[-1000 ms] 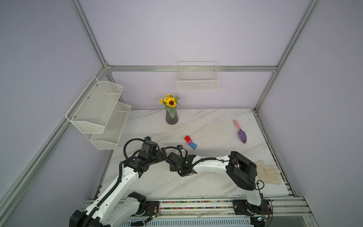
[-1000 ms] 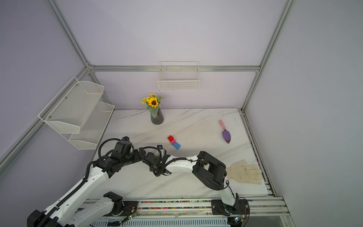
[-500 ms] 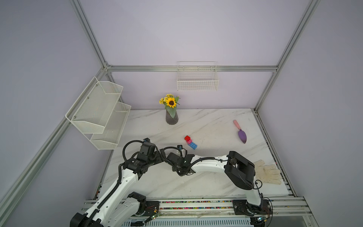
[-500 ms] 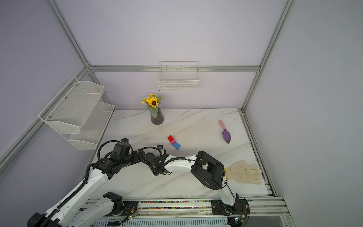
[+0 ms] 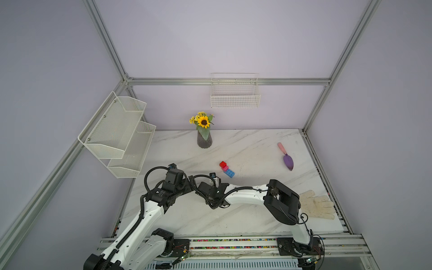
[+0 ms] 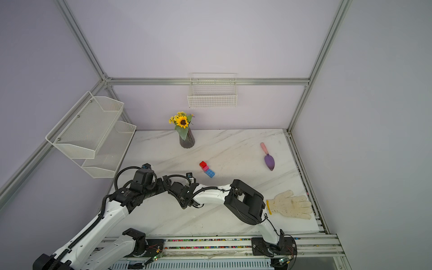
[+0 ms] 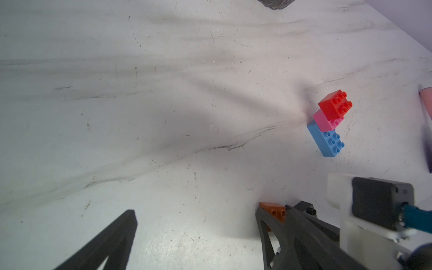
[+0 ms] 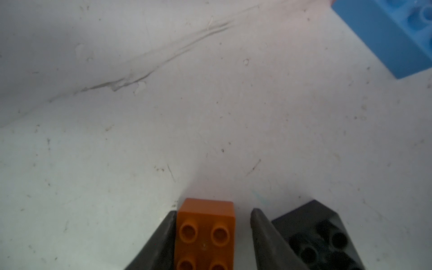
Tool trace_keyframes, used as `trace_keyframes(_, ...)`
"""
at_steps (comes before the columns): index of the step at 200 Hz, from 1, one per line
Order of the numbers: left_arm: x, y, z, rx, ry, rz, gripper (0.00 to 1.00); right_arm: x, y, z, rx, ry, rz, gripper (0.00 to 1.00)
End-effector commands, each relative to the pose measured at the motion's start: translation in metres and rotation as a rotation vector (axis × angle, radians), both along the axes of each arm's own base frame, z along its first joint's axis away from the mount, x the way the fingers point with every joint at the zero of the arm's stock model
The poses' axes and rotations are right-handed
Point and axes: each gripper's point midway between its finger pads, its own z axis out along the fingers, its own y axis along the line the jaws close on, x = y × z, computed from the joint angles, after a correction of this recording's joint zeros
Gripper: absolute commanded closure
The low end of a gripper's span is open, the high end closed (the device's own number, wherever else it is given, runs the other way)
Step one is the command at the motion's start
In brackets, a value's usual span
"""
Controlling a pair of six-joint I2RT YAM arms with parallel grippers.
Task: Assemble the letter v with lego
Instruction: Pick up the lego brick from the center of the board.
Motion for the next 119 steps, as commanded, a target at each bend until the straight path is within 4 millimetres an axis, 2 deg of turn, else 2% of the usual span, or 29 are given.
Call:
trace_keyframes(1,0.003,-0.01,0.008,-0.036,-0.029,-0.036,0.0,-0.006,0.0,-0.016,-0.027,0.031,0.003,0.52)
trace_keyframes(50,0.002,-0.009,0.008,-0.033,-0.03,-0.035,0.0,-0.007,0.001,-0.018,-0.03,0.033,0.004,0.57)
trace_keyframes(79,0.002,-0.009,0.005,-0.036,-0.029,-0.036,0.0,-0.007,0.002,-0.02,-0.035,0.035,0.015,0.65)
trace_keyframes(119,0.002,-0.012,-0.002,-0.049,-0.023,-0.044,0.0,-0.004,0.005,-0.006,-0.053,0.007,0.137,0.73)
